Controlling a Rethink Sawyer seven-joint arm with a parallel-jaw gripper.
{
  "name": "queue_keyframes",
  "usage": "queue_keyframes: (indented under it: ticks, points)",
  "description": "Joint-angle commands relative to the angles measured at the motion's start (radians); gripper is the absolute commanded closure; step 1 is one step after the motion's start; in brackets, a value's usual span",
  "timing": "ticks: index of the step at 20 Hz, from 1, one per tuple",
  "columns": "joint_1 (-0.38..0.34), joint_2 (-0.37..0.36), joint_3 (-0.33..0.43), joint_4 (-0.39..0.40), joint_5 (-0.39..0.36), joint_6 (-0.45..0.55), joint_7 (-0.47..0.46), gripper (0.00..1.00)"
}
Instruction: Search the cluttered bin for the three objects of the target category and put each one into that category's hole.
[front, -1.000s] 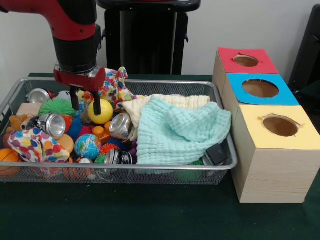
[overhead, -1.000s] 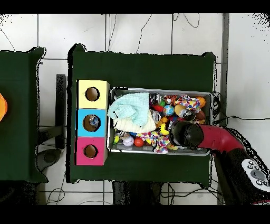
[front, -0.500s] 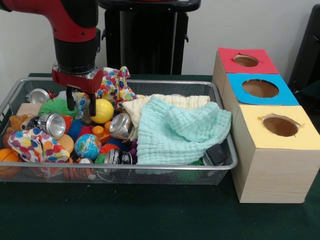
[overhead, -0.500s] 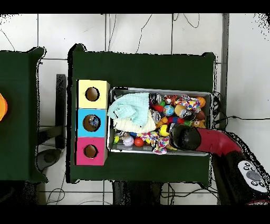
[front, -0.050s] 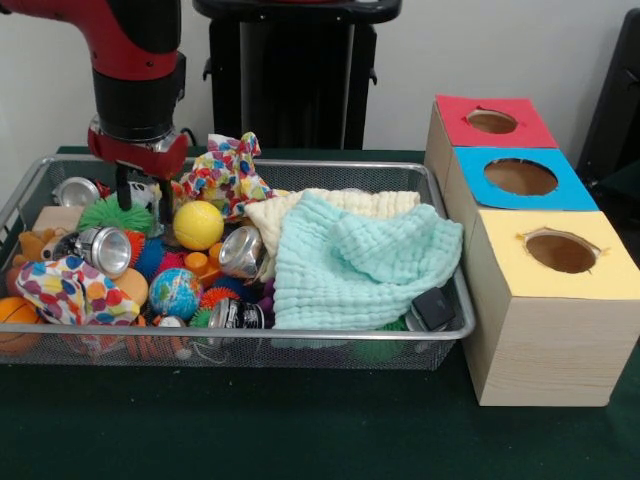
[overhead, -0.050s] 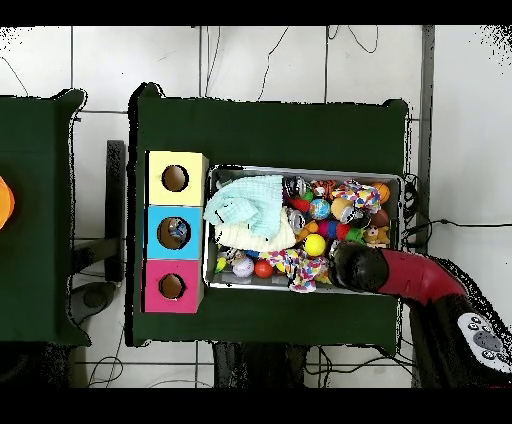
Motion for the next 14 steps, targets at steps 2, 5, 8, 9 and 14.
queue_keyframes:
  ticks: [2, 5, 8, 9, 14]
  points:
    - [0.015, 0.036, -0.006, 0.016, 0.031, 0.003, 0.100, 0.00]
    - [0.018, 0.048, -0.007, 0.027, 0.033, -0.018, 0.109, 0.00]
    - [0.018, 0.065, 0.002, 0.041, 0.037, -0.046, 0.118, 0.00]
    - [0.019, 0.070, 0.005, 0.044, 0.036, -0.052, 0.117, 0.00]
    - [0.004, 0.097, 0.048, 0.078, 0.017, -0.127, 0.092, 0.00]
